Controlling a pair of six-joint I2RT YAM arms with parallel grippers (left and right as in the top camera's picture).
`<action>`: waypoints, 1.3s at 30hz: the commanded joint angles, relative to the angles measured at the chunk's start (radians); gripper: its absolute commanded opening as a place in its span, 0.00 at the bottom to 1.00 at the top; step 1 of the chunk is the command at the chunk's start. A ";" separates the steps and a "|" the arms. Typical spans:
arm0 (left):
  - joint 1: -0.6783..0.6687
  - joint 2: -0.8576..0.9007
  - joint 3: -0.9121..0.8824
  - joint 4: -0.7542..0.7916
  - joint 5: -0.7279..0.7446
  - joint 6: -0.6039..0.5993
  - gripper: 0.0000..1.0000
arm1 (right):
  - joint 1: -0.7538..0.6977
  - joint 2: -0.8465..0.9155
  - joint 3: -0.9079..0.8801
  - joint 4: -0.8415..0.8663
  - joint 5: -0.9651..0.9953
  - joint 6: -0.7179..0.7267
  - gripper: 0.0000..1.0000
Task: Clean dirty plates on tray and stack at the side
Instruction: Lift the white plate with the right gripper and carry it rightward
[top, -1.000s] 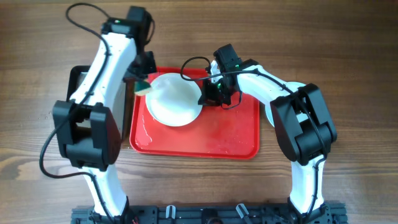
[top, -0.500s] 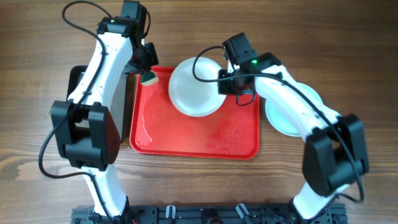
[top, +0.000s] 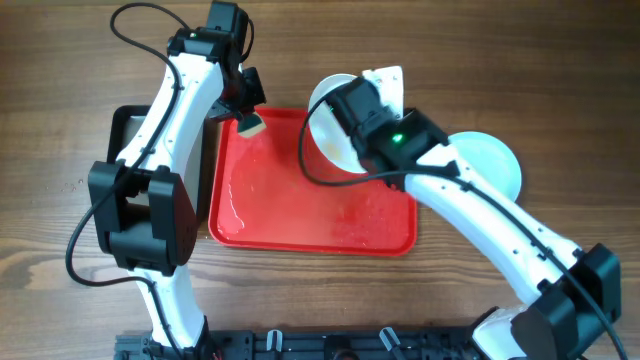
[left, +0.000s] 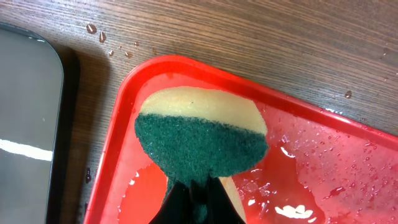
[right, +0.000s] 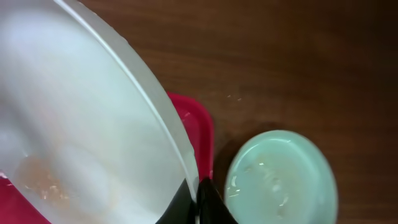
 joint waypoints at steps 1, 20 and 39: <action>-0.005 0.005 0.006 0.005 0.016 -0.019 0.04 | 0.069 -0.024 -0.004 -0.018 0.231 -0.003 0.04; -0.005 0.005 0.006 0.006 0.016 -0.018 0.04 | 0.349 -0.024 -0.004 -0.027 0.846 -0.058 0.04; -0.005 0.005 0.006 0.024 0.026 -0.018 0.04 | 0.237 -0.027 -0.005 -0.054 -0.171 -0.021 0.04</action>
